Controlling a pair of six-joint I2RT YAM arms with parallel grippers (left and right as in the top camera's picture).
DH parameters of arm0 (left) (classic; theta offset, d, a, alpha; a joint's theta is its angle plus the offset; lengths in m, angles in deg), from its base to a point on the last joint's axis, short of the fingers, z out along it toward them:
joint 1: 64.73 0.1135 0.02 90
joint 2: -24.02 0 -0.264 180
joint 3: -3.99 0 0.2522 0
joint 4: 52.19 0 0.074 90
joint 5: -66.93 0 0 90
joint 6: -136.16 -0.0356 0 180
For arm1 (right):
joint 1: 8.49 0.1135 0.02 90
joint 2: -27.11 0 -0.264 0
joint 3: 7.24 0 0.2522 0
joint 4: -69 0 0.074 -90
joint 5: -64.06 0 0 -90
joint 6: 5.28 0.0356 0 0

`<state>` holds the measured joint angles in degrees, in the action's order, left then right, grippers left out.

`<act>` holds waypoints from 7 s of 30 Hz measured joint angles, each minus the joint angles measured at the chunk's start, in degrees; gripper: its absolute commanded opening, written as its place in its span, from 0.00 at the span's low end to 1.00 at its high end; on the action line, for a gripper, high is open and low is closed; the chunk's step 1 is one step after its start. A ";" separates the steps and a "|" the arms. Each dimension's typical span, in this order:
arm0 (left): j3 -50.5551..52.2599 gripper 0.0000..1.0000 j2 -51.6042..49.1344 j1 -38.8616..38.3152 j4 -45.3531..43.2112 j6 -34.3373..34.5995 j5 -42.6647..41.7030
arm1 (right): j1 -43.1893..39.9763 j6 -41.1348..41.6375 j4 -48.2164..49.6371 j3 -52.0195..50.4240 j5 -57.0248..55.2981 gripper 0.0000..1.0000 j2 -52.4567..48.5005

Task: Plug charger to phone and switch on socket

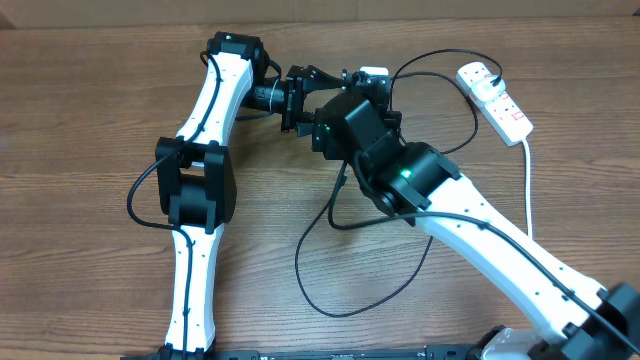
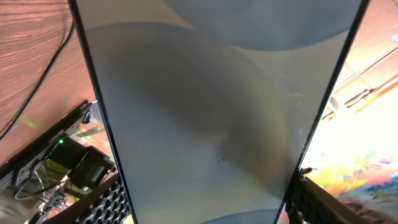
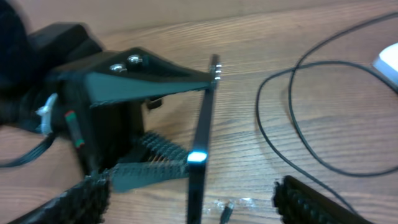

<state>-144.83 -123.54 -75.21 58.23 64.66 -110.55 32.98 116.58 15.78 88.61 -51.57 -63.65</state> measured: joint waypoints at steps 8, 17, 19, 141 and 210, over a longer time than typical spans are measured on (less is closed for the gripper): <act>0.00 0.65 0.00 0.07 0.00 1.90 0.00 | -0.02 3.06 0.92 0.00 -2.40 0.62 -0.59; 0.00 0.65 0.00 0.07 0.00 2.56 0.00 | -0.02 3.61 0.98 0.00 -2.21 0.55 -1.46; 0.00 0.66 0.00 0.07 0.00 2.56 0.00 | -0.02 3.61 0.98 0.00 -2.27 0.55 -2.34; -0.13 0.63 0.00 0.33 -4.09 7.37 -1.09 | -0.20 62.73 -0.61 0.00 -5.49 0.04 -2.19; -0.26 0.04 0.00 0.33 -1.09 9.81 -0.59 | -0.46 80.67 4.55 0.00 3.15 0.64 -2.51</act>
<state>-145.09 -123.54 -74.88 57.14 74.48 -111.14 32.52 197.25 20.32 88.61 -48.42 -66.16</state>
